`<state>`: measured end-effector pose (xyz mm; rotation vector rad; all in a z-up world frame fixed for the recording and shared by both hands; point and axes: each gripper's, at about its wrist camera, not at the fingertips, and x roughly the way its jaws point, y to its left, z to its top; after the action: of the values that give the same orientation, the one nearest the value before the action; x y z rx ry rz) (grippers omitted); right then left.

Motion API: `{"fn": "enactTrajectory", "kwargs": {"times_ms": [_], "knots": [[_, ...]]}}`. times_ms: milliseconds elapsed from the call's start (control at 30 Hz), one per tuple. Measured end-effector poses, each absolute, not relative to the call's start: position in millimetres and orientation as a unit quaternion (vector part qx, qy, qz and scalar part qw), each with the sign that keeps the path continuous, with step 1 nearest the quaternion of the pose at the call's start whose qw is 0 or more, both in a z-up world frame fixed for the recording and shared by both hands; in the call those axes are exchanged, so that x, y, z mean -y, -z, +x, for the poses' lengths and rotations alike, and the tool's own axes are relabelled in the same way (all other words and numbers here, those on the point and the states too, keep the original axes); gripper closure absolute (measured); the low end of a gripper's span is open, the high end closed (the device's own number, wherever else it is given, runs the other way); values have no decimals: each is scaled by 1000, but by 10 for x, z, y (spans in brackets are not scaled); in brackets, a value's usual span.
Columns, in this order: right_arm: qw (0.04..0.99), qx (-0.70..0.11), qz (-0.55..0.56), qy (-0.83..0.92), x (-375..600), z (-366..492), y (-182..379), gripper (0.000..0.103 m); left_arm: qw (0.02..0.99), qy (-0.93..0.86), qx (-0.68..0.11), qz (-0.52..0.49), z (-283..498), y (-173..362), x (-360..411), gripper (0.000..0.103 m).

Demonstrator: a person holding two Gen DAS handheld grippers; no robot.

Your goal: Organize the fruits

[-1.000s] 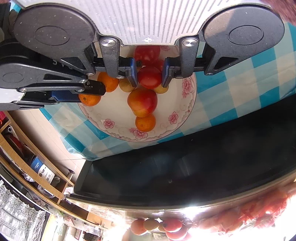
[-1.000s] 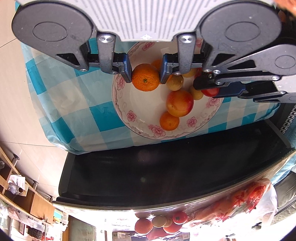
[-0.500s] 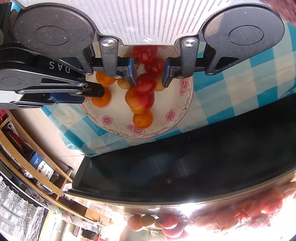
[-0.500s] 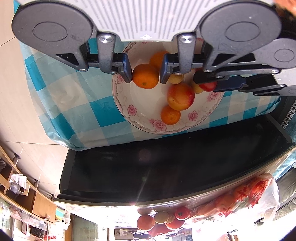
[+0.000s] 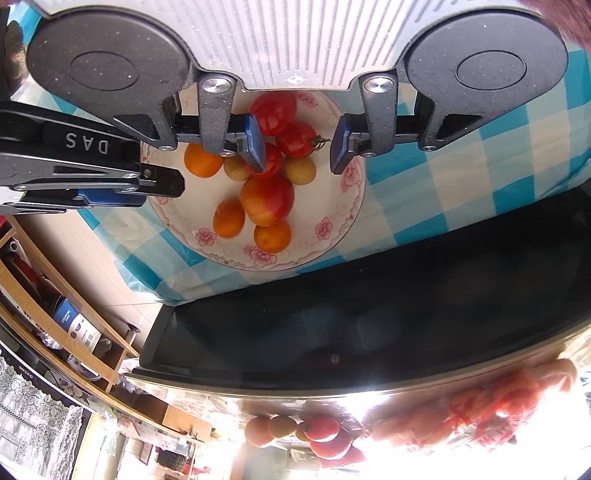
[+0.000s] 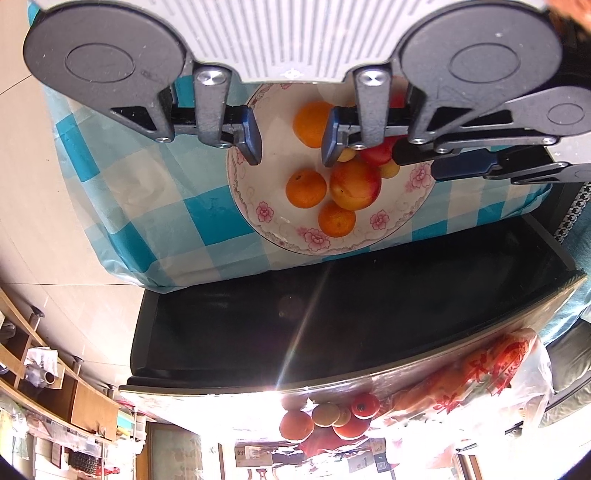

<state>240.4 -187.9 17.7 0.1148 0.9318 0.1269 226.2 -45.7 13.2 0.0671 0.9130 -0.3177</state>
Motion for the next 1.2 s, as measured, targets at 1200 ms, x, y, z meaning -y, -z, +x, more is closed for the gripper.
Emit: {"fn": "enactTrajectory", "kwargs": {"times_ms": [1200], "knots": [[887, -456, 51, -61, 1795, 1914, -249, 60, 895, 139, -420, 55, 1798, -226, 470, 50]]}}
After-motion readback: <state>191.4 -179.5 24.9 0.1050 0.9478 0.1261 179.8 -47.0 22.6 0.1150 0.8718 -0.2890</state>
